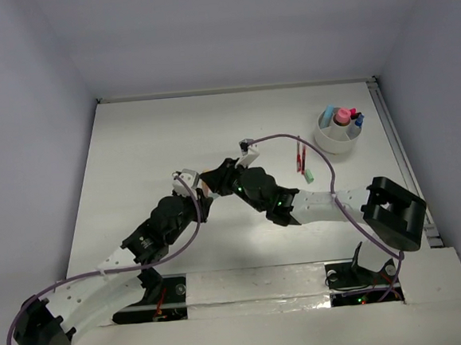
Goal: Sort the stationery into containers
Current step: Close the pen cap on the pen.
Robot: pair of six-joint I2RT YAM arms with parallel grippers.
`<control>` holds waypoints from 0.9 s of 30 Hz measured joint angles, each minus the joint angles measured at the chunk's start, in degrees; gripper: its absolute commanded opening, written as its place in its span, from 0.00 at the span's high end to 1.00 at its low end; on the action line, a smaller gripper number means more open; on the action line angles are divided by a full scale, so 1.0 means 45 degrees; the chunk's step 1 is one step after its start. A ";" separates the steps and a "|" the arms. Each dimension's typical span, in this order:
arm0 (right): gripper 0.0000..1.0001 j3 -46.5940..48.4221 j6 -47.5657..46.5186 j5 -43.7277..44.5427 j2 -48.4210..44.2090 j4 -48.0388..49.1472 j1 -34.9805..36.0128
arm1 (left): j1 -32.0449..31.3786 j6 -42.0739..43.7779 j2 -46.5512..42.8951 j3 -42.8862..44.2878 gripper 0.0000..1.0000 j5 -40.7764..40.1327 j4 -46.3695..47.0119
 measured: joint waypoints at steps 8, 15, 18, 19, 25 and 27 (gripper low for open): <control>1.00 -0.0194 -0.0860 -0.0350 -0.0617 0.0393 -0.0024 | 0.0039 0.1030 0.0486 0.1583 1.00 0.0165 -0.1671; 1.00 -0.1064 -0.0947 -0.1161 -0.1651 0.0743 -0.0024 | -0.0073 0.1418 -0.0364 0.1865 1.00 0.0957 -0.2433; 1.00 -0.1214 -0.1030 -0.1370 -0.1778 0.0860 -0.0024 | -0.0073 0.1418 -0.0355 0.1948 1.00 0.1311 -0.2516; 1.00 -0.1214 -0.1073 -0.1428 -0.1768 0.0913 -0.0024 | -0.0073 0.1375 -0.0311 0.1957 1.00 0.1418 -0.2531; 1.00 -0.1214 -0.1161 -0.1175 -0.1715 0.0743 -0.0024 | -0.0015 0.0967 0.0262 0.2035 1.00 0.1617 -0.2526; 1.00 -0.1190 -0.1146 -0.1054 -0.1802 0.0612 -0.0024 | -0.0010 0.0797 0.0379 0.2035 1.00 0.1729 -0.2351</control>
